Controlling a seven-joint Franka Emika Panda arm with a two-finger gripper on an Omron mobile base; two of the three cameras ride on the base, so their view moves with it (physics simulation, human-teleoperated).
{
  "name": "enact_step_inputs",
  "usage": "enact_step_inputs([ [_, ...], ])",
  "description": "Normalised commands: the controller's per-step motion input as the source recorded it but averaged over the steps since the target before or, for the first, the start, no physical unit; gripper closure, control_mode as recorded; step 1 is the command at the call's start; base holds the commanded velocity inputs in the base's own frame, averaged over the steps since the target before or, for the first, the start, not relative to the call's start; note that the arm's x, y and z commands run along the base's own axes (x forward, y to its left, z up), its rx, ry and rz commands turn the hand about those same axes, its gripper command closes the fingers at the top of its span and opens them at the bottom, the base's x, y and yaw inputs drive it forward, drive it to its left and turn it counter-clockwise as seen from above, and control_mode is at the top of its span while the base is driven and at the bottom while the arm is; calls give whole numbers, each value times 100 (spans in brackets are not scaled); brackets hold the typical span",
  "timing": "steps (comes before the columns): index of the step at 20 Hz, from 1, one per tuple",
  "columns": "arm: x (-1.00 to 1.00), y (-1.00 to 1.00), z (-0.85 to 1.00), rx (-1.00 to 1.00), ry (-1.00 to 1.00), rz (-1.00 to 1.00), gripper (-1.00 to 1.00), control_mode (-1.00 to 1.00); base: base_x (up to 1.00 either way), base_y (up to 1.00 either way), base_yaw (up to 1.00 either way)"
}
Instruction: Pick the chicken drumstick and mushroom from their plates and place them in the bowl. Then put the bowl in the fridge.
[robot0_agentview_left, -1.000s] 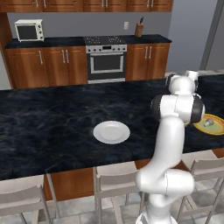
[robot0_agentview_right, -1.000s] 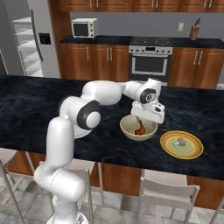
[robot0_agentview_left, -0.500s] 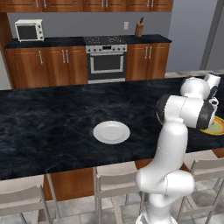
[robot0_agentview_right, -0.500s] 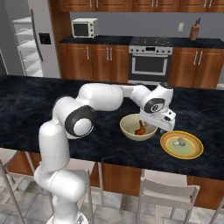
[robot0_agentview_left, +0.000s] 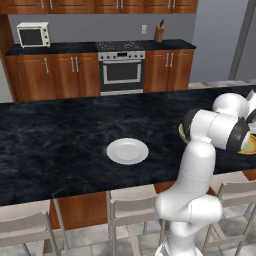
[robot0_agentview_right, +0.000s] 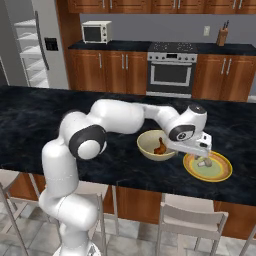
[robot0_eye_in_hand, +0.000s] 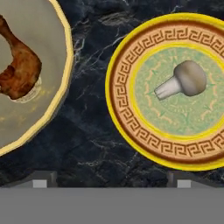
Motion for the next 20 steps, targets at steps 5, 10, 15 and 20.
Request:
enact_step_inputs([
  [5,-2,-41,10,-11,2,32,-100,-100,0,0,0],
  [10,-2,-34,0,0,7,29,-100,-100,0,0,0],
  [15,8,-30,0,0,18,21,-100,-100,0,0,0],
  [20,41,-27,0,2,26,6,-100,-100,0,0,0],
])
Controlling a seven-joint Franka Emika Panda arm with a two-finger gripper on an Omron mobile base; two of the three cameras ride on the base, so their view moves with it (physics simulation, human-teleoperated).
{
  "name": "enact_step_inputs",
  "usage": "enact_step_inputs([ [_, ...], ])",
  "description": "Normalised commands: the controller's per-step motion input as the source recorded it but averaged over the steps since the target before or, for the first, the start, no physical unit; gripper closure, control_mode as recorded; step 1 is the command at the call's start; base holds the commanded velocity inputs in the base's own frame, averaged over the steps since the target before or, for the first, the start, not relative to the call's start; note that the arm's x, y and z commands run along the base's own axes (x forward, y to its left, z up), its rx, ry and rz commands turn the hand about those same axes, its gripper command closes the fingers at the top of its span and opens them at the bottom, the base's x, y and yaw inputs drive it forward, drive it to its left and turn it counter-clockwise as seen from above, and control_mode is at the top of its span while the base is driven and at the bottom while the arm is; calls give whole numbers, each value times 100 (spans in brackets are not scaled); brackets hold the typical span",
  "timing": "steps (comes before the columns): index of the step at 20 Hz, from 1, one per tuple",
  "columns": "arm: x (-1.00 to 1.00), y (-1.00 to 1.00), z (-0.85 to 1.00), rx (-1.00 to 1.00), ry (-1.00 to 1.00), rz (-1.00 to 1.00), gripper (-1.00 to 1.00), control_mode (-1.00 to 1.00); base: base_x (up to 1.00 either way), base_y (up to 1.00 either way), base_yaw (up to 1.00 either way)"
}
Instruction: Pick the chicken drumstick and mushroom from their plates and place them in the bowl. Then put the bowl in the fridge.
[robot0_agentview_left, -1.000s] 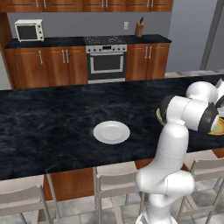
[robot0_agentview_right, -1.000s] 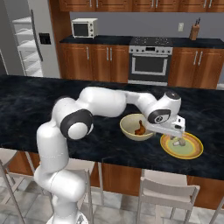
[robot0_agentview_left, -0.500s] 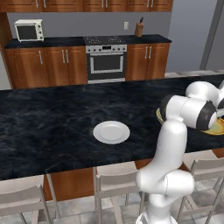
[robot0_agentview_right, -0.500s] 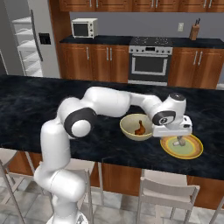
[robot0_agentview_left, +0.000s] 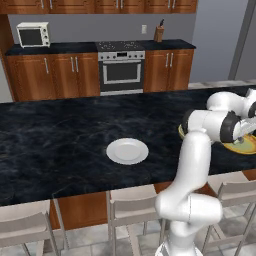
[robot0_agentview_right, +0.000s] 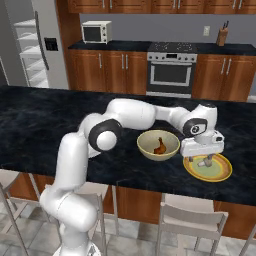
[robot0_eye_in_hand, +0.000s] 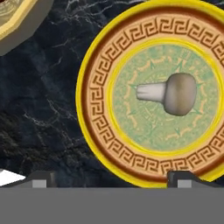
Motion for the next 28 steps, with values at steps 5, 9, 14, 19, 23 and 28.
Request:
enact_step_inputs([
  [5,29,-23,-4,14,7,6,-100,-100,0,0,0],
  [9,11,-20,-16,15,0,8,-100,-100,0,0,0],
  [14,9,-9,-24,2,-3,5,-100,-100,0,0,0],
  [19,4,-2,-26,-3,-16,0,-100,-100,0,0,0],
  [23,0,5,-33,-13,-26,0,-100,-100,0,0,0],
  [28,6,20,-27,-22,-10,-2,-100,-100,0,0,0],
])
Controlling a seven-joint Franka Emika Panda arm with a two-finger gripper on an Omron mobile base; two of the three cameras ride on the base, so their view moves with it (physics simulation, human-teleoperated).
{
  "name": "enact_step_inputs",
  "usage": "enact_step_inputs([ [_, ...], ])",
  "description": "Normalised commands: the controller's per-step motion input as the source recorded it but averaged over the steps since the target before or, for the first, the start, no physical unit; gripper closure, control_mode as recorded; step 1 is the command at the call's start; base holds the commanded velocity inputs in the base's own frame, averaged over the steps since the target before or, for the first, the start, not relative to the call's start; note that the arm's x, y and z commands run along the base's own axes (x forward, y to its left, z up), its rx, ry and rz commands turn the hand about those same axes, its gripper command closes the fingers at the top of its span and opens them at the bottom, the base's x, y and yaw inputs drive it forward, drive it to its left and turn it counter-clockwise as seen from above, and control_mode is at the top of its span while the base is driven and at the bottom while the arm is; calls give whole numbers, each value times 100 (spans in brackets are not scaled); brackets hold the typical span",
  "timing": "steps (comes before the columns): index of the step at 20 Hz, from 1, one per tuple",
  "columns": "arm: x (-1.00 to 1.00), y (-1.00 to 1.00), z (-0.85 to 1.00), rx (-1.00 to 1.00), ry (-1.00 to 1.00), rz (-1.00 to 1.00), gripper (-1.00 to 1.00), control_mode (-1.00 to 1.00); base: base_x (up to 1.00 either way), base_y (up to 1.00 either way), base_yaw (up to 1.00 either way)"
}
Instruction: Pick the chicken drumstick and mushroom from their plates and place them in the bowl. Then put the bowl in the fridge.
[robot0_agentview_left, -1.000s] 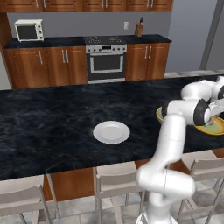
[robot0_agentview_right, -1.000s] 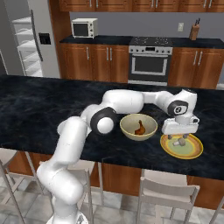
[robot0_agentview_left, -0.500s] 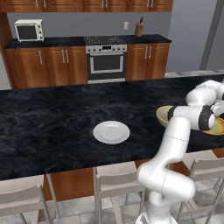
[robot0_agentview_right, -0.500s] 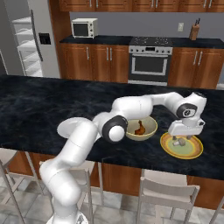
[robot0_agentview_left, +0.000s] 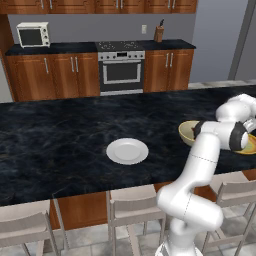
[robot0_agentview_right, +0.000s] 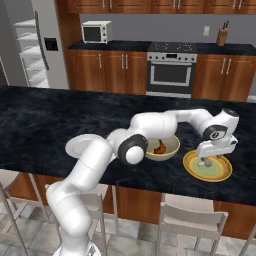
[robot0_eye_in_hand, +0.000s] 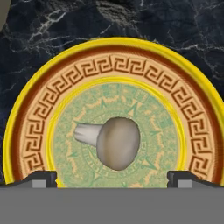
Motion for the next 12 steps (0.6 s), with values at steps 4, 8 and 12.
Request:
enact_step_inputs([
  [4,17,11,-17,-13,2,-2,-100,-100,0,0,0],
  [8,9,12,-11,-3,11,-2,-100,-100,0,0,0],
  [12,0,4,-9,0,16,-1,-100,-100,0,0,0],
])
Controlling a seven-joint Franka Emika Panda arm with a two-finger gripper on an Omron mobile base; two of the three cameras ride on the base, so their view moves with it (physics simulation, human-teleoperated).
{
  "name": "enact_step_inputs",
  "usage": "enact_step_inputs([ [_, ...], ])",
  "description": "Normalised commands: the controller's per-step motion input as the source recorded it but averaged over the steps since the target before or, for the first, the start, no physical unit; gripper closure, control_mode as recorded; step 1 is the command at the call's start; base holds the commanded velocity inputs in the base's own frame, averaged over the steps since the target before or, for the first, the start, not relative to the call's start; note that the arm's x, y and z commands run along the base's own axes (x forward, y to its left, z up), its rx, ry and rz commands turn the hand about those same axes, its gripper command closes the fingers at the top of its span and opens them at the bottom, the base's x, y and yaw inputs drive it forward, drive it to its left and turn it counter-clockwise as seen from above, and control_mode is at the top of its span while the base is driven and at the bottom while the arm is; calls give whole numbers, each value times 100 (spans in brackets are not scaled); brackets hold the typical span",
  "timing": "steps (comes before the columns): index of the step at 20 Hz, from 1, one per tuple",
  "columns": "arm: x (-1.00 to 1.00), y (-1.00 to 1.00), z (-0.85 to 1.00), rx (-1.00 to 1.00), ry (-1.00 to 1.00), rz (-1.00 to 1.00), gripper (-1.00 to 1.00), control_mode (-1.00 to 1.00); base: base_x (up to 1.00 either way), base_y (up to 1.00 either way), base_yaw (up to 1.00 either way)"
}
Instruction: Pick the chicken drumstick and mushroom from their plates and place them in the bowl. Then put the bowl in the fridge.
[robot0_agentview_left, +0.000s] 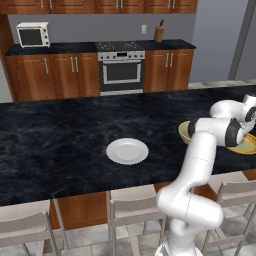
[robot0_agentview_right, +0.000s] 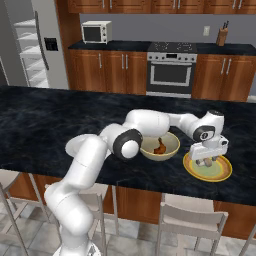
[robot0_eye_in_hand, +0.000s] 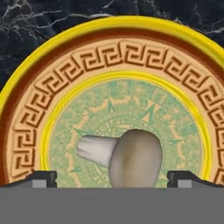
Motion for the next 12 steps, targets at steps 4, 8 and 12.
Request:
enact_step_inputs([
  [4,13,0,-11,-2,7,0,-100,-100,0,0,0],
  [8,24,-7,-2,-5,0,-1,-100,-100,0,0,0],
  [12,14,-15,0,-6,0,0,-100,-100,0,0,0],
])
